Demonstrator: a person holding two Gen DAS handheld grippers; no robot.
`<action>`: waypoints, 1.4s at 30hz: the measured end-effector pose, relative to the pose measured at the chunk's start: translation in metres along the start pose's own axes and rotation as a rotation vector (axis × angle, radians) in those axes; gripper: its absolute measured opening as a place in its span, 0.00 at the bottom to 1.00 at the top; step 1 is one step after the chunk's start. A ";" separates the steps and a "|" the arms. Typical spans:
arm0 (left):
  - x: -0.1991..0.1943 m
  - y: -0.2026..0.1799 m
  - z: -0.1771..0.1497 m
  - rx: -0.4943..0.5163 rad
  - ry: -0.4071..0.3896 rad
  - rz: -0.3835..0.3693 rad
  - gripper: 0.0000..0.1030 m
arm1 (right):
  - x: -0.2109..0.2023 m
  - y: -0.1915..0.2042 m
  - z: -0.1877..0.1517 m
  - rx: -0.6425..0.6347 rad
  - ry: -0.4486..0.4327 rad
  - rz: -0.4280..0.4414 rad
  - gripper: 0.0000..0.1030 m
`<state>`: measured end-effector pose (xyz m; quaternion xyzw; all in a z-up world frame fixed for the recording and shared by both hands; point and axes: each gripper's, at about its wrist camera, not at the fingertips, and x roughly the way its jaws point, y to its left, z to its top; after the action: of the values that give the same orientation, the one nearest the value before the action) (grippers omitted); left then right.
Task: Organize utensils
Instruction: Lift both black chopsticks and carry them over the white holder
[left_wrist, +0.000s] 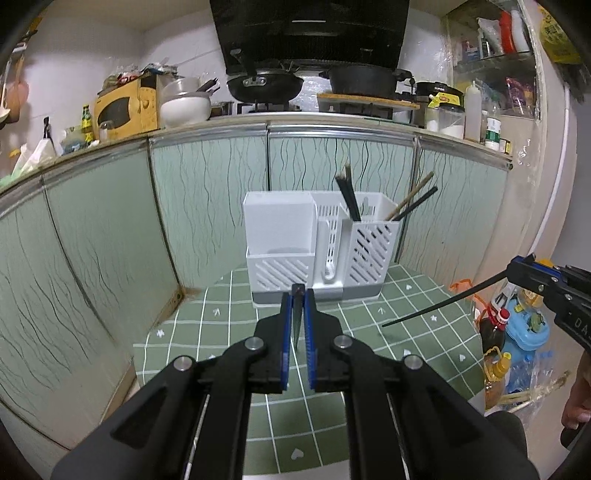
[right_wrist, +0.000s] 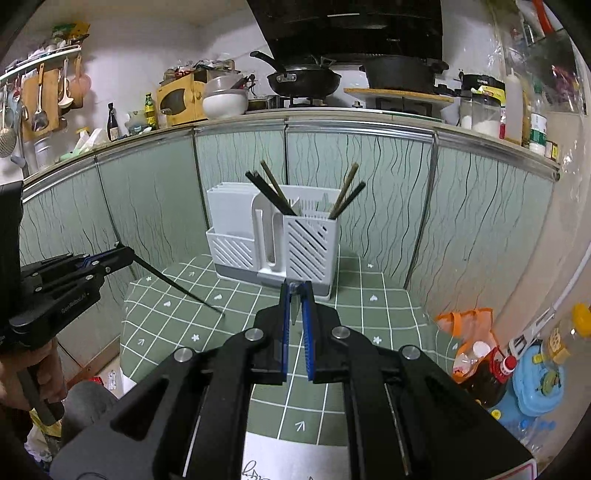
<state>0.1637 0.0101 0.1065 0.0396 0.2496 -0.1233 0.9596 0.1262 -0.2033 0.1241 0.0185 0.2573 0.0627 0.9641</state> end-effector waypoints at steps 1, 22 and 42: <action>0.000 0.000 0.004 0.002 0.001 -0.005 0.07 | -0.001 0.000 0.004 -0.002 0.002 0.002 0.06; -0.004 -0.006 0.086 0.037 -0.023 -0.094 0.07 | -0.026 -0.020 0.088 -0.002 -0.012 0.031 0.06; 0.011 -0.029 0.188 0.036 -0.056 -0.236 0.07 | -0.017 -0.038 0.168 -0.037 -0.009 0.038 0.06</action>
<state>0.2538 -0.0459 0.2651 0.0238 0.2234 -0.2409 0.9442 0.1994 -0.2435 0.2759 0.0059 0.2512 0.0859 0.9641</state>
